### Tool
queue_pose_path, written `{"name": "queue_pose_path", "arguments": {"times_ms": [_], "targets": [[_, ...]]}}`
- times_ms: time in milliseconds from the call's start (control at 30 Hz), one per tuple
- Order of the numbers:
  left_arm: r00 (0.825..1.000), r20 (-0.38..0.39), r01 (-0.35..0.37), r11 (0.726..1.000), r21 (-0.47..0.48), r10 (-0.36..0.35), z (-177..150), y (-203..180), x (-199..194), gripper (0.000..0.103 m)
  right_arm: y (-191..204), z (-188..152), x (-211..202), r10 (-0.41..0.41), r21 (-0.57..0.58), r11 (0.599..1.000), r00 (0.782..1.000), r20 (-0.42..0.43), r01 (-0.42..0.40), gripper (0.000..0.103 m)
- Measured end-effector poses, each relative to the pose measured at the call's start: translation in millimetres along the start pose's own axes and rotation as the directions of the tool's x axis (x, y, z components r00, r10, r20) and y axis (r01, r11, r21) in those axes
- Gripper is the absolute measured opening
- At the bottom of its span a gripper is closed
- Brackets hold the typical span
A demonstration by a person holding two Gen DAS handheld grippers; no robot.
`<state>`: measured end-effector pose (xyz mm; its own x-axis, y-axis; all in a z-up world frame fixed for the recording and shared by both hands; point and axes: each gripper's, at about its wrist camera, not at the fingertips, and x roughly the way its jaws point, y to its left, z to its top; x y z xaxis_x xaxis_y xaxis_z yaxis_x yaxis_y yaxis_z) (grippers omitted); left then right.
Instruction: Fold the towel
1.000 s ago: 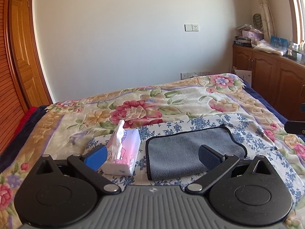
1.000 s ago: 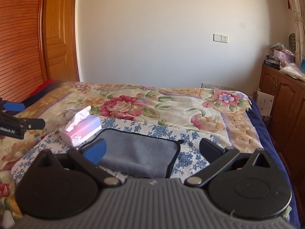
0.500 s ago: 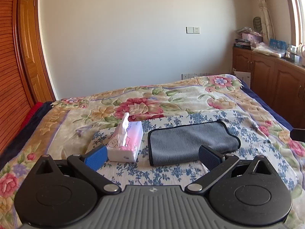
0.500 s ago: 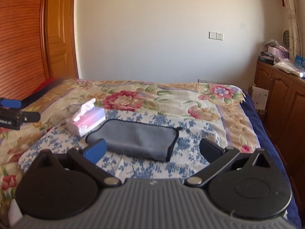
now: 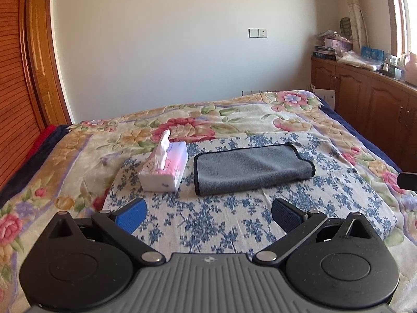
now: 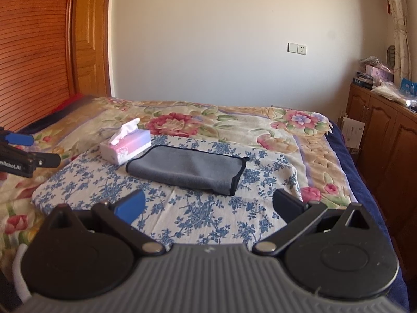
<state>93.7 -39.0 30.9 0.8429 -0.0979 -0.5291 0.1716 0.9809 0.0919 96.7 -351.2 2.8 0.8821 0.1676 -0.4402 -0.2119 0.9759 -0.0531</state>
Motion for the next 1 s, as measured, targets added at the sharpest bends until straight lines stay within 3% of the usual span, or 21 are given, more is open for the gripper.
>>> {"name": "queue_pose_path", "arguments": {"times_ms": [467,1000], "targets": [[0.999,0.012,-0.041,0.998,-0.038,0.042,-30.9,16.7,-18.2,0.103,16.6,-19.8,-17.3,-0.004,-0.008,1.000,1.000,0.011,0.005,0.103],[0.996,0.067,-0.050,0.999,-0.010,0.051,-70.4,9.7,-26.3,0.103,18.3,-59.7,-18.9,-0.010,0.113,0.993,0.999,-0.035,0.014,0.103]]}}
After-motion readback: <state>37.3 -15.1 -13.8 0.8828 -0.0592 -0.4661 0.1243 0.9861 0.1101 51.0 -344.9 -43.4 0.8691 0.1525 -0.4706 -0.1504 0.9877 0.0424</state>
